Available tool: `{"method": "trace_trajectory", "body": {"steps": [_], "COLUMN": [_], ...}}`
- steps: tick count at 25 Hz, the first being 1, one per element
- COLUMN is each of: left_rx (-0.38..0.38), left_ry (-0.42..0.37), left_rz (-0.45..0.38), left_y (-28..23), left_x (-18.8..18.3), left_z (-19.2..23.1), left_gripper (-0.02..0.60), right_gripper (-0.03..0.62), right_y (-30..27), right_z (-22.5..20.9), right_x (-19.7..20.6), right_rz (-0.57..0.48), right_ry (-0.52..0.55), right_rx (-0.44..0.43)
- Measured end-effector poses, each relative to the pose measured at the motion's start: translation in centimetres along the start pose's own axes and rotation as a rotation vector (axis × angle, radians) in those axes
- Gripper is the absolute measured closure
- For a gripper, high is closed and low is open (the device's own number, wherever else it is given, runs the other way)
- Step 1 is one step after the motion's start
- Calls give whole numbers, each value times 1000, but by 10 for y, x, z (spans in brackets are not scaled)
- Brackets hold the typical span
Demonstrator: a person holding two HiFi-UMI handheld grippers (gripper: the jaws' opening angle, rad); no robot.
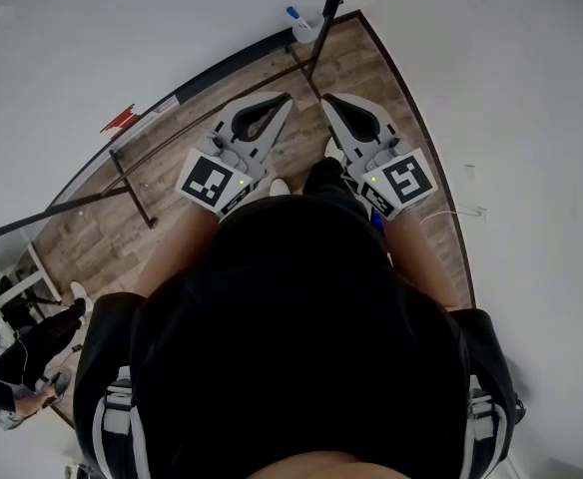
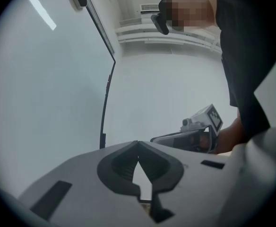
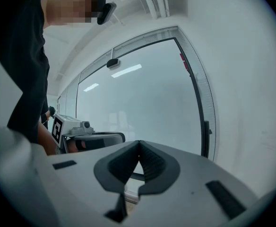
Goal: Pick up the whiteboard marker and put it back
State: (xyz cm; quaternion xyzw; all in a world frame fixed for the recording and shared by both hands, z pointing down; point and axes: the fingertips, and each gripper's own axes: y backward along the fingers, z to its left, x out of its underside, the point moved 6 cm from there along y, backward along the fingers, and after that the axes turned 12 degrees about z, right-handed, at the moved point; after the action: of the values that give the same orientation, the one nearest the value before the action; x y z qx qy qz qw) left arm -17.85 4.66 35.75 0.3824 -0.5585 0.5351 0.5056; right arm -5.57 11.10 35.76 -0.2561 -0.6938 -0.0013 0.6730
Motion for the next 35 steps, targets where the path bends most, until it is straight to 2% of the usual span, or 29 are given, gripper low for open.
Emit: {"method": "trace_trajectory", "body": {"steps": [10, 20, 35], "left_rx": [-57, -150, -298], "left_ry": [13, 13, 67], "left_rz": [14, 19, 28], "left_y": [-44, -94, -159], "left_x": [-10, -26, -40], "left_z": [31, 55, 70], "left_gripper": [578, 578, 578], "right_gripper": [597, 597, 597], "right_y": [-25, -47, -70], "right_z": [-63, -127, -206], "right_x": [-11, -25, -24], "right_rz": [12, 16, 51], "right_ry": [3, 28, 62], "right_rx": [-38, -131, -307]}}
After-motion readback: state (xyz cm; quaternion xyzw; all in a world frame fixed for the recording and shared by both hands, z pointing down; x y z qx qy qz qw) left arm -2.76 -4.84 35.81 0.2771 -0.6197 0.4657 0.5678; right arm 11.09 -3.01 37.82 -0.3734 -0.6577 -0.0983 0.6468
